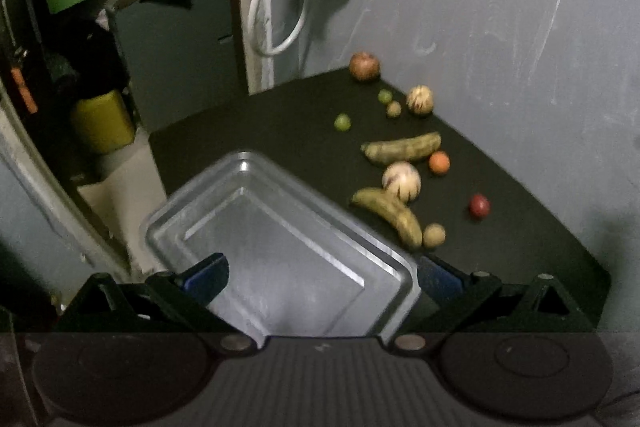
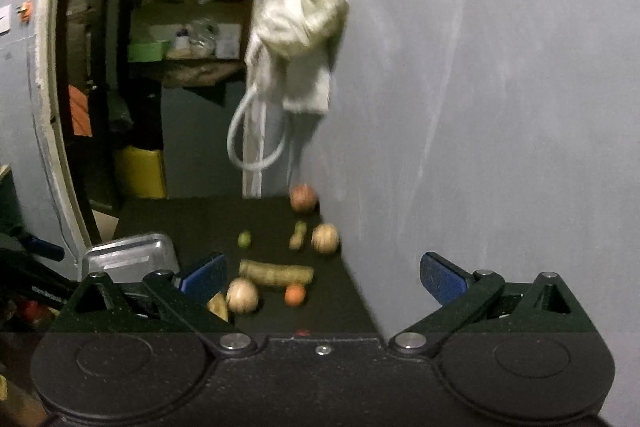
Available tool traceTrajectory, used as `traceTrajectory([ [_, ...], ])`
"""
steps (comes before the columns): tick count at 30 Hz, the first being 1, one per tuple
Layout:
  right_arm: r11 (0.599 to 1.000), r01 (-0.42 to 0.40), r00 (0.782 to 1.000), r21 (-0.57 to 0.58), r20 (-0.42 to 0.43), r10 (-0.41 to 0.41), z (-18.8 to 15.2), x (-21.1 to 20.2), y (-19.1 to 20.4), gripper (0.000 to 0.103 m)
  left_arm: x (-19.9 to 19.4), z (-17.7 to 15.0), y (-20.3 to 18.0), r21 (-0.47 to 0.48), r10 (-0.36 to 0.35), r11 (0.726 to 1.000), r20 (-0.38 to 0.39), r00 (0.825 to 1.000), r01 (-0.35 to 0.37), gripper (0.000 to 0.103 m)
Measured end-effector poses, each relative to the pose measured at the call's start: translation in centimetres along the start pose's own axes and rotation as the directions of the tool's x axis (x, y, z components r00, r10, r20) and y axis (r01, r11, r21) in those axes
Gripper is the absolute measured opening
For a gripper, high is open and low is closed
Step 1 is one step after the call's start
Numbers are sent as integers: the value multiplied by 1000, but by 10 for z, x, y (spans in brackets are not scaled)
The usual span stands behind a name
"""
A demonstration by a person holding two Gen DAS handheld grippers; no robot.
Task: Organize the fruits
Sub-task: 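Move left tool toward the yellow banana while right tool moves toward the red tomato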
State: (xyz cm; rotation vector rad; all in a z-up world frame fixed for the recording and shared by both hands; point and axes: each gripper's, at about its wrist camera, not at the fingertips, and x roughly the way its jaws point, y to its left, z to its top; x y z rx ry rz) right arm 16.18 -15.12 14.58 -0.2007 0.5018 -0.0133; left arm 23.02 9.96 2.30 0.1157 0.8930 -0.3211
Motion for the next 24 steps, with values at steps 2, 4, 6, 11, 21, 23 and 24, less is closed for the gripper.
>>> traceTrajectory([
  [2, 999, -4, 1000, -42, 28, 5, 23, 3, -5, 102, 1, 13, -3, 18, 8, 1000, 20, 1000, -8, 102],
  [4, 998, -6, 999, -66, 43, 9, 41, 12, -9, 102, 3, 24, -8, 29, 16, 999, 34, 999, -17, 103],
  [6, 997, -8, 998, -74, 59, 12, 49, 24, -13, 102, 7, 32, -11, 31, 25, 999, 39, 999, -26, 103],
  [11, 998, -41, 998, -43, 36, 42, 28, 67, -19, 102, 24, 42, -18, 15, 43, 999, 13, 999, -43, 103],
  [21, 995, -82, 988, 64, -128, 90, -70, 142, -18, 102, 82, 52, -39, -6, 89, 996, -97, 991, -90, 102],
  [23, 992, -84, 982, 97, -164, 99, -87, 155, -16, 102, 93, 53, -46, -11, 92, 996, -117, 989, -94, 102],
  [24, 991, -81, 978, 106, -182, 100, -97, 160, -15, 102, 98, 54, -49, -15, 92, 995, -126, 988, -95, 102],
])
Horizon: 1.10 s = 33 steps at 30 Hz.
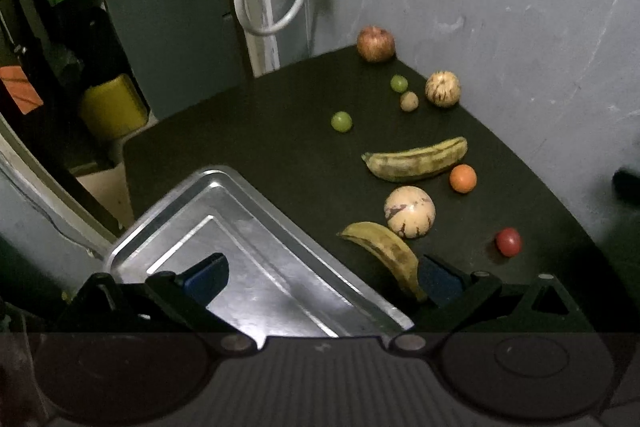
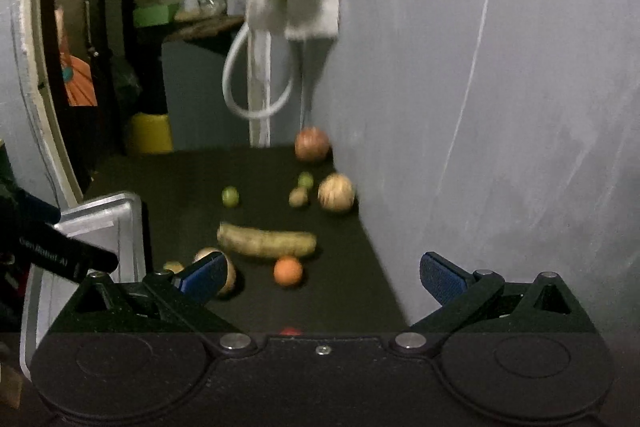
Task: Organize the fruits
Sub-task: 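Move left tool toward the yellow banana while right tool moves toward the red tomato, then close left tool on the yellow banana while right tool grasps the red tomato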
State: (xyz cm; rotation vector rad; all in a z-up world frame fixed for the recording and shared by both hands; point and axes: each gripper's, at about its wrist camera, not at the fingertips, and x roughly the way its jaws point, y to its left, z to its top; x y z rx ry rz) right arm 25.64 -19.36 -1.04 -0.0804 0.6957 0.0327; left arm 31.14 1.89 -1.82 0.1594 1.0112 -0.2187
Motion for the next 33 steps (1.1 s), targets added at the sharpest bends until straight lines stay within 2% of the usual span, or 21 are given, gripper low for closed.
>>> traceTrajectory([
  [6, 1000, -6, 997, 26, -76, 8, -32, 34, -3, 101, 32, 2, -21, -34, 0, 999, -61, 998, -3, 102],
  [12, 999, -19, 993, 36, -114, 23, -48, 50, -11, 99, 51, 7, -37, -38, 6, 999, -94, 996, -10, 102],
  [17, 997, -46, 989, 55, -135, 53, -57, 60, -14, 96, 63, 10, -43, -51, 2, 999, -103, 995, -7, 102],
  [21, 996, -69, 987, 59, -140, 77, -63, 67, -10, 89, 69, 5, -42, -96, -46, 995, -74, 996, 39, 101],
  [26, 994, -94, 984, 53, -146, 101, -68, 76, -5, 82, 80, -4, -40, -152, -106, 984, -68, 992, 95, 91],
  [33, 992, -109, 985, 58, -131, 116, -68, 84, -4, 74, 91, -7, -36, -207, -126, 972, -80, 989, 108, 77],
])
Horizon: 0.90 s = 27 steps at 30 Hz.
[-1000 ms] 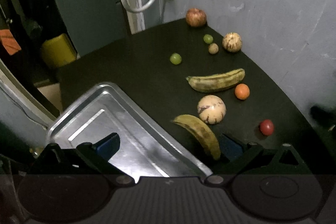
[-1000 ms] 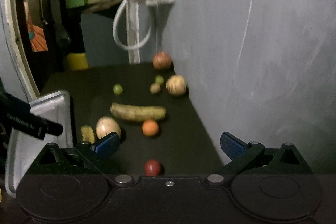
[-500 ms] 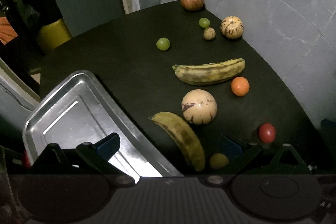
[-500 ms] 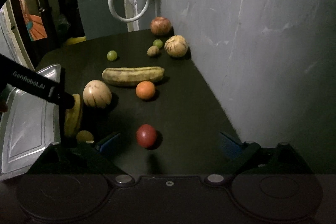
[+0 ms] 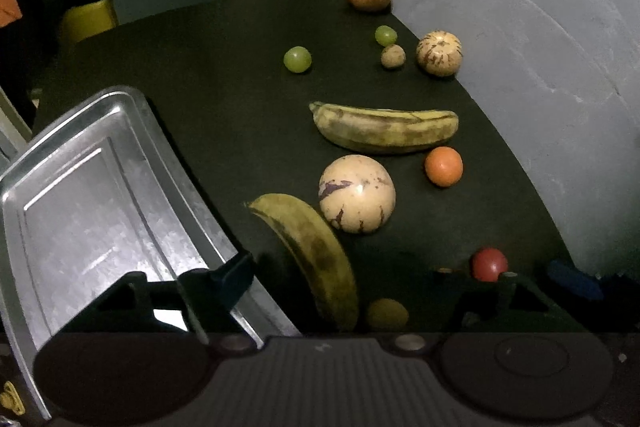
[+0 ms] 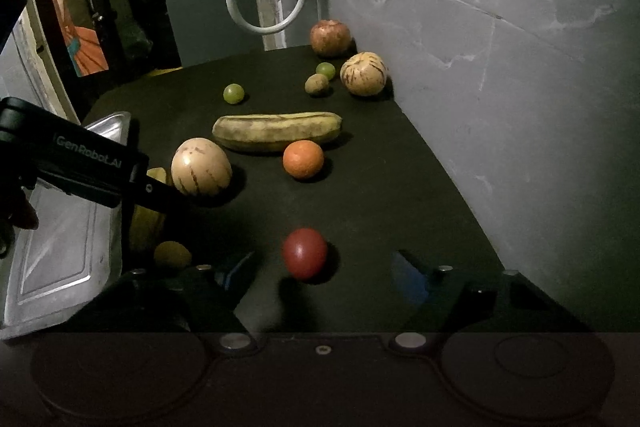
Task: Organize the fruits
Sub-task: 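Close left tool on the yellow banana while right tool grasps the red tomato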
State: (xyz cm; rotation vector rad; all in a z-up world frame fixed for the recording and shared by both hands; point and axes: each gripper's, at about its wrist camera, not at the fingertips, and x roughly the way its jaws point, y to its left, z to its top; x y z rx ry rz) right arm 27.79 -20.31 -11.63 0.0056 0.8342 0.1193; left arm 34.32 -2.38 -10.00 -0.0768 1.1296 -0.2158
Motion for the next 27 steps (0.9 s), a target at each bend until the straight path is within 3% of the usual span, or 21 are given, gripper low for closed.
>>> traceTrajectory([
  [11, 999, -33, 999, -1, -23, 33, -1, 17, 7, 51, 16, 2, 2, -56, -8, 998, -39, 999, 6, 55],
  [19, 1000, -29, 999, -9, -17, 29, -5, 22, 12, 42, 22, 3, -1, -64, 1, 998, -31, 1000, -3, 52],
  [27, 1000, -13, 1000, -9, -5, 13, -6, 22, 12, 29, 24, 3, -4, -53, 46, 997, -25, 999, -47, 43],
])
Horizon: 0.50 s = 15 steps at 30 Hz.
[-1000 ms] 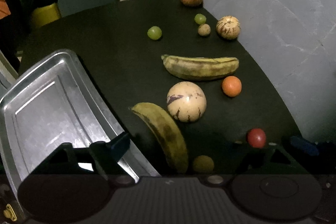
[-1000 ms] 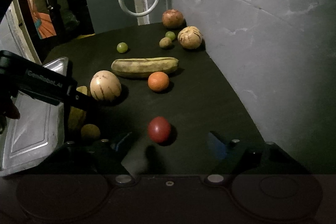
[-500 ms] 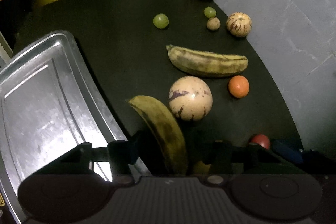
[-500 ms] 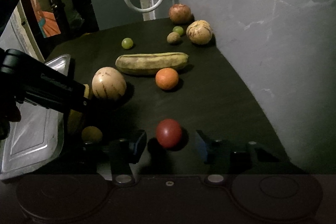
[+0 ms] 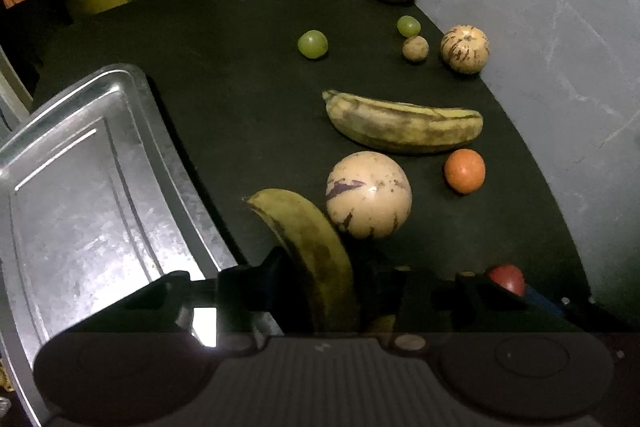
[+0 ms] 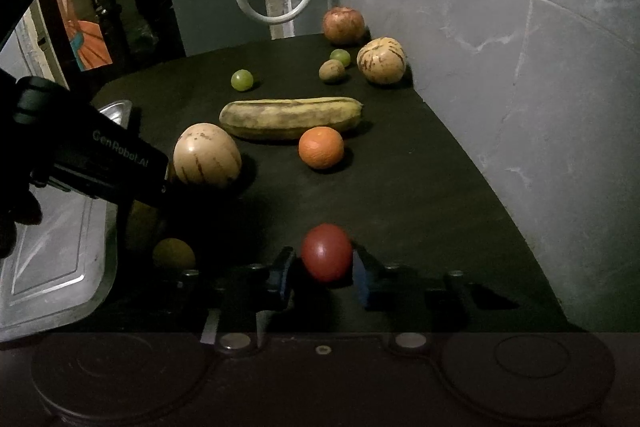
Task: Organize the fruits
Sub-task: 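Close left tool on the yellow banana while right tool grasps the red tomato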
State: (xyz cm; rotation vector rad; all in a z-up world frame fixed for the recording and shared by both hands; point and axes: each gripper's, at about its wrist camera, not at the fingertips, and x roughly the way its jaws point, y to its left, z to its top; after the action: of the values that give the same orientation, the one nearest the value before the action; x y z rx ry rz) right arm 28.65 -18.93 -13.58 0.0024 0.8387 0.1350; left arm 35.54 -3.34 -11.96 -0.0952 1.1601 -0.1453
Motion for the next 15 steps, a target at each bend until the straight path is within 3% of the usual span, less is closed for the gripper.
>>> traceTrajectory([
  [15, 999, -32, 999, -11, 11, 32, 0, -1, 2, 28, -1, -3, -7, 31, 40, 999, 12, 999, -41, 40],
])
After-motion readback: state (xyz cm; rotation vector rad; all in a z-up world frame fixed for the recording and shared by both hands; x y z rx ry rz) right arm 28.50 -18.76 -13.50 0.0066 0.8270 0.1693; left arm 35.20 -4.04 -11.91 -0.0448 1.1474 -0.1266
